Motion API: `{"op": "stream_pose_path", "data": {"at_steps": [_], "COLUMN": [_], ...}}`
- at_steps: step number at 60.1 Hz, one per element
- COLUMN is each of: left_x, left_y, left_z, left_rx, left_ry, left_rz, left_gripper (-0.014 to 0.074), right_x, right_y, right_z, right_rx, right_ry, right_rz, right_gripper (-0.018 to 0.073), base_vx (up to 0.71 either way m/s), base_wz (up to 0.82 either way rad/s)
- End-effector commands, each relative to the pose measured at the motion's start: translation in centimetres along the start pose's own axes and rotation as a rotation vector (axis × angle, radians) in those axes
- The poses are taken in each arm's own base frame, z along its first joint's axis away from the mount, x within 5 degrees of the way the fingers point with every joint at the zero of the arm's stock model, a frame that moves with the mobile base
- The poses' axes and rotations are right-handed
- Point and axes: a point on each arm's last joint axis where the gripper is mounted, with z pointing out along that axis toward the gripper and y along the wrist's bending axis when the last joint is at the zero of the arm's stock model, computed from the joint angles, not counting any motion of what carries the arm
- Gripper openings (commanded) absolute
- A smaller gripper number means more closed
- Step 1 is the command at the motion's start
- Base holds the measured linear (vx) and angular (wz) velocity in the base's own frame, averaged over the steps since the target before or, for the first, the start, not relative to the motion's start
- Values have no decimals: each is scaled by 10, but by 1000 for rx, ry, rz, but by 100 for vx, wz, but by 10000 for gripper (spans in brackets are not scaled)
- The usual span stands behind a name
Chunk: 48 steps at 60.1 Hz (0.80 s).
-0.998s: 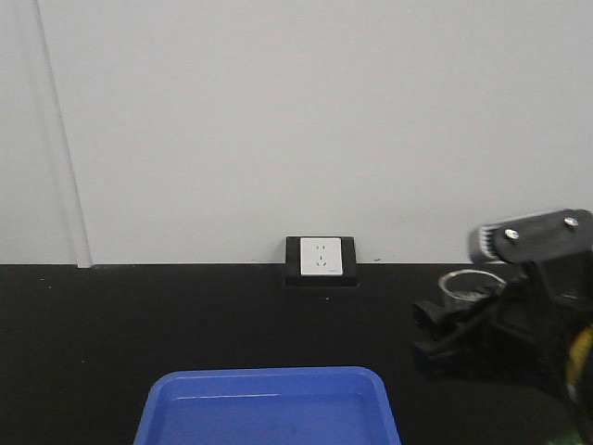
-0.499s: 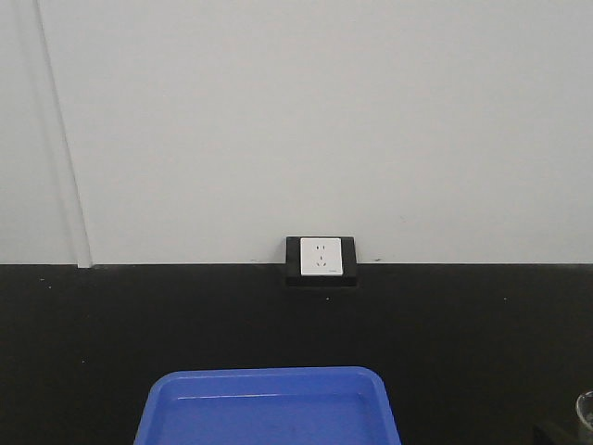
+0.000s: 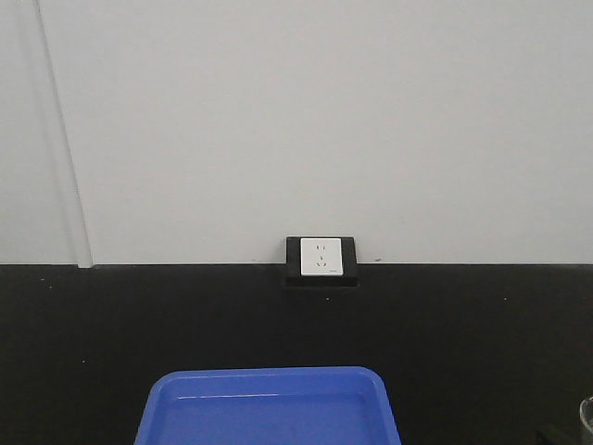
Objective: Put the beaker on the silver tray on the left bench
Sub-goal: 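Hold the beaker in the right gripper while the base turns away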
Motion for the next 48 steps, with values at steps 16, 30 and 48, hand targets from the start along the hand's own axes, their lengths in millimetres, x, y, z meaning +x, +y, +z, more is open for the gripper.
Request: {"op": "stream_pose_path", "data": {"at_steps": [16,30,48], "left_x": [-1,-1,-1], "left_y": [-1,-1,-1], "left_z": [2,2,2], "left_rx": [6,6,6], "left_ry": [-63,-63,-63], "left_rz": [-3,-3,-3], "left_gripper": [1,1,1], "right_x": [-14,-14,-14], "right_y": [3,3,3], "right_z": [-3,-3,-3], "right_rx": [-32,-32,-32], "right_ry": [-75,-75,-75], "right_rz": [-24,-24,-24], "right_gripper": [-11,-11,-11], "base_vx": [-3,-11,-16], "base_wz": [-4,-17,-18]}}
